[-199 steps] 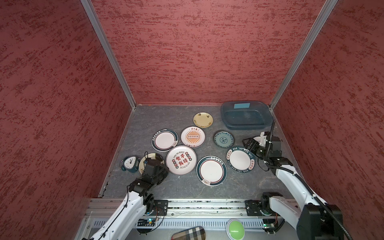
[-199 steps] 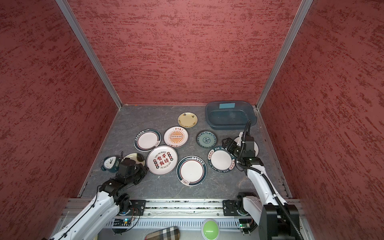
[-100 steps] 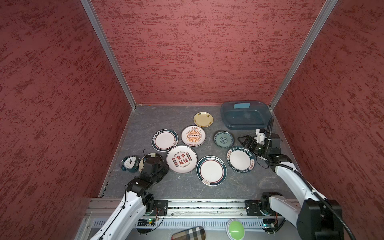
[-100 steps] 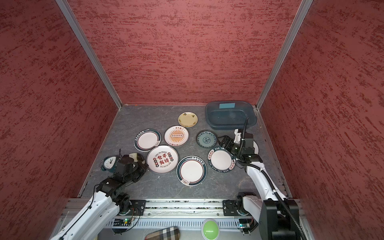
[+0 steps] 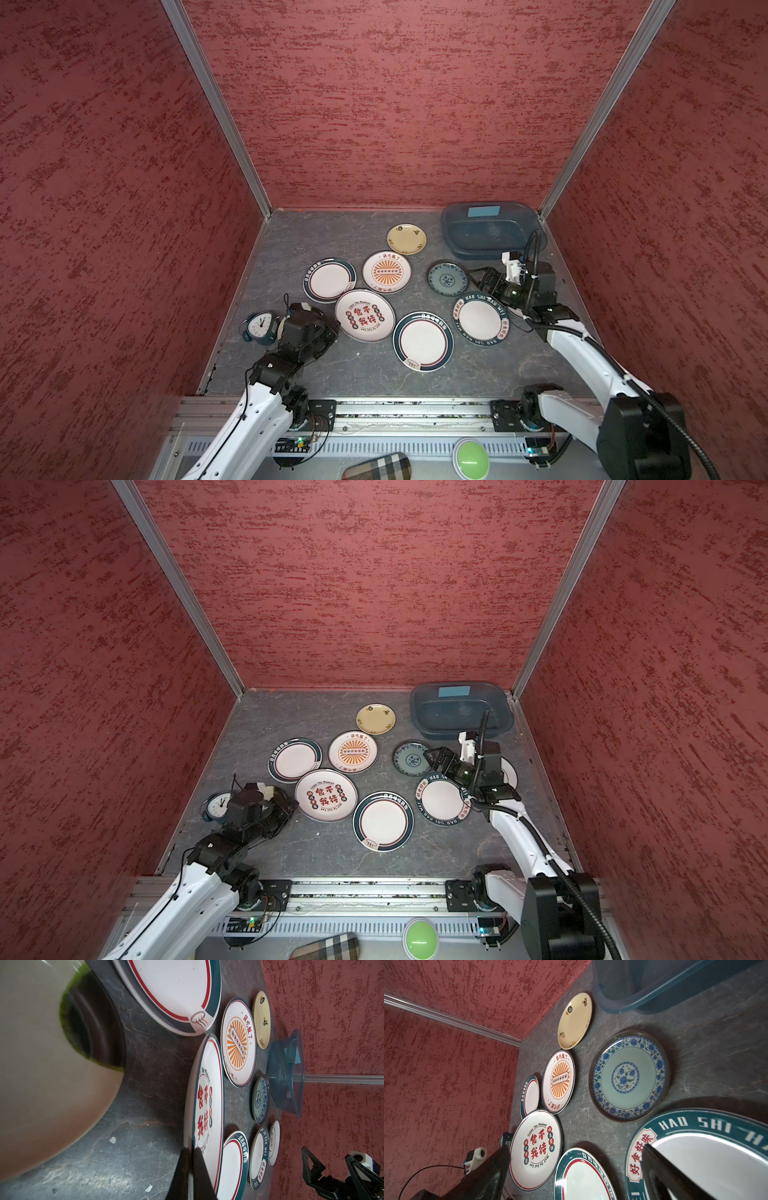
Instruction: Place the plates into the plastic bin on the countertop
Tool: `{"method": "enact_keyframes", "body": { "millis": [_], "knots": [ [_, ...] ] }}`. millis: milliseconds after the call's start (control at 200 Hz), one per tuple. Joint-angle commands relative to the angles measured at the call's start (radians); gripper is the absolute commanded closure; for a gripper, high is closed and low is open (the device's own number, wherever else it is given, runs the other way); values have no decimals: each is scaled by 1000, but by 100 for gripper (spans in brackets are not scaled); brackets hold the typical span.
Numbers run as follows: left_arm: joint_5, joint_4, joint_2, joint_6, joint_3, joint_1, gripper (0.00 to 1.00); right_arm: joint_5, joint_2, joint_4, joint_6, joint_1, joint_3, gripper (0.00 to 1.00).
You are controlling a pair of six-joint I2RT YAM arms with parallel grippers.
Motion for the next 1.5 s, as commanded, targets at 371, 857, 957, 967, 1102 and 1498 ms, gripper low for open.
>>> {"method": "enact_keyframes", "body": {
  "millis": [371,857,957,967,1102,1498],
  "knots": [
    [13,-10,-67,4,143,-2,100,-42,47,96,32,46,56,1],
    [-26,-116,-33,17,192,-2,94,-64,124,236,87,78,48,1],
    [3,-129,-30,12,162,-2,51,-50,118,238,83,80,49,1],
    [11,-124,-31,11,158,-2,51,-50,118,237,82,80,48,1],
    [89,-27,-42,-46,58,-8,45,-43,116,237,76,80,43,1],
    [32,-41,-116,-192,-112,-85,45,-43,131,226,68,80,60,1]
  ]
}}
